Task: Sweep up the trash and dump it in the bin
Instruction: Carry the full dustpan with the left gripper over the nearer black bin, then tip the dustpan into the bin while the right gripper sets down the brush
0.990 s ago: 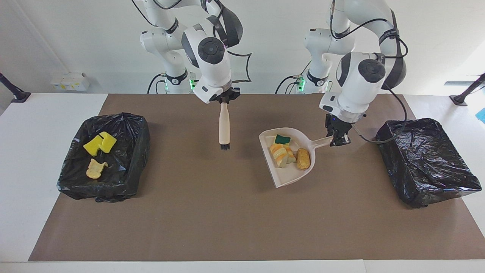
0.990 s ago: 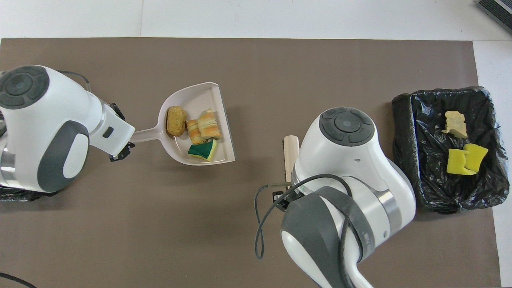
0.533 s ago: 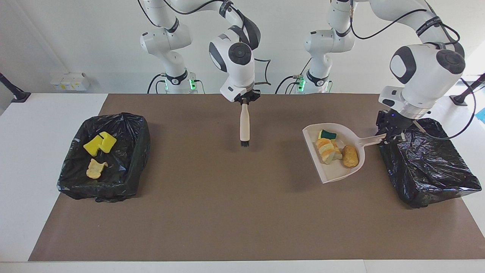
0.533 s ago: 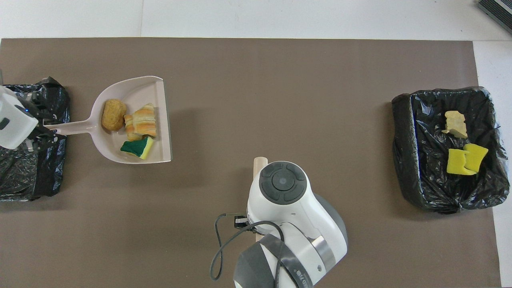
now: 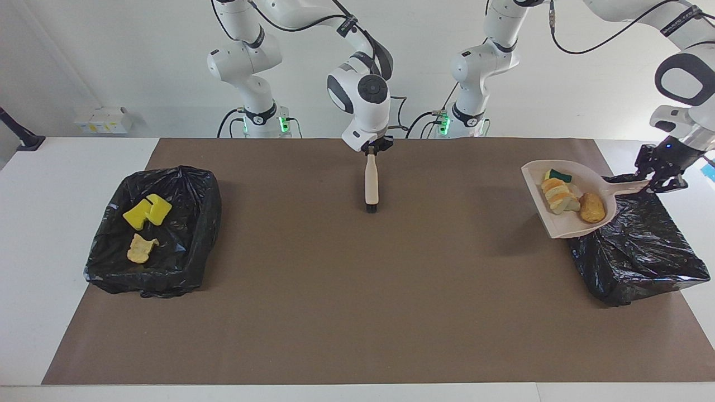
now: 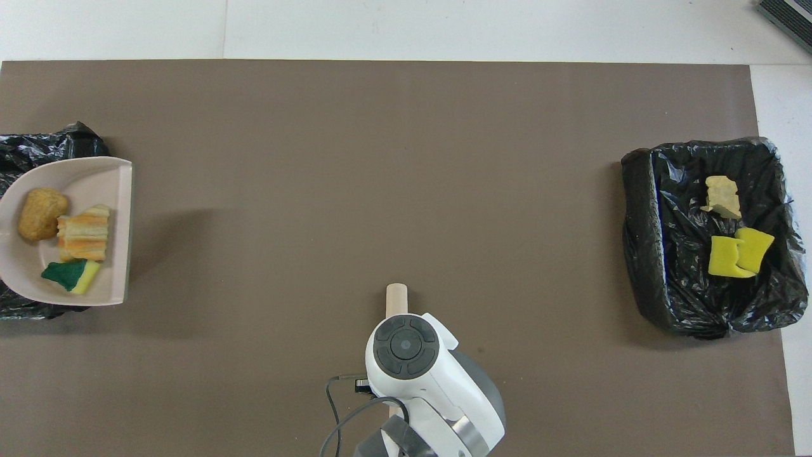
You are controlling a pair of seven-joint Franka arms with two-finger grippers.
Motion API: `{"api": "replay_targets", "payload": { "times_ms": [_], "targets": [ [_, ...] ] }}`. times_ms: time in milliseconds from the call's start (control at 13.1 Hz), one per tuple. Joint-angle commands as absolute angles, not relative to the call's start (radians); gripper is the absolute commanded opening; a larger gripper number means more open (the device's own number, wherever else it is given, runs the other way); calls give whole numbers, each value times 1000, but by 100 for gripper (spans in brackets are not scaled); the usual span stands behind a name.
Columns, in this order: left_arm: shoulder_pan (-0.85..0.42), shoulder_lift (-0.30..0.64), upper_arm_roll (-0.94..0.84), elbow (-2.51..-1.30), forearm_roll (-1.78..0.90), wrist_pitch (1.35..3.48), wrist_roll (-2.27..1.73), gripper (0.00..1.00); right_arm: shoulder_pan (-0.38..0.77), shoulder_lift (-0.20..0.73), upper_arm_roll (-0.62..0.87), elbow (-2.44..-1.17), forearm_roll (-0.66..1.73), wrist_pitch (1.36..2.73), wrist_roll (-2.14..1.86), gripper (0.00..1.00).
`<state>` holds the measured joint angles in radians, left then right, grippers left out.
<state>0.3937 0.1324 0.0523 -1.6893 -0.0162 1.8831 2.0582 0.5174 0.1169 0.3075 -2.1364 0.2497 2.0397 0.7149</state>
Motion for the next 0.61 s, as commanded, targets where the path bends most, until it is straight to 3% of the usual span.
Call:
{"api": "replay_targets", "payload": {
  "times_ms": [0,152,228,304,381,533],
  "targets": [
    [434,274,46,-1443,103,1825,2112,0,512,107,307,-2175,267,2083,689,0],
    [439,320,48,-1362,190,1848,2102,0,512,107,307,-2175,267,2083,655,3],
    [436,322,46,-1362,246,1873,2083,0,512,110,305,-2174,267,2085,652,15],
    [434,322,48,-1368,303,1920,2033,0,512,110,305,-2169,267,2085,646,46],
    [430,321,46,-1371,392,1962,1999,0,512,112,305,-2163,261,2076,640,99],
    [401,302,46,-1429,542,1993,1942,0,505,118,304,-2137,250,2078,634,100]
  ]
}}
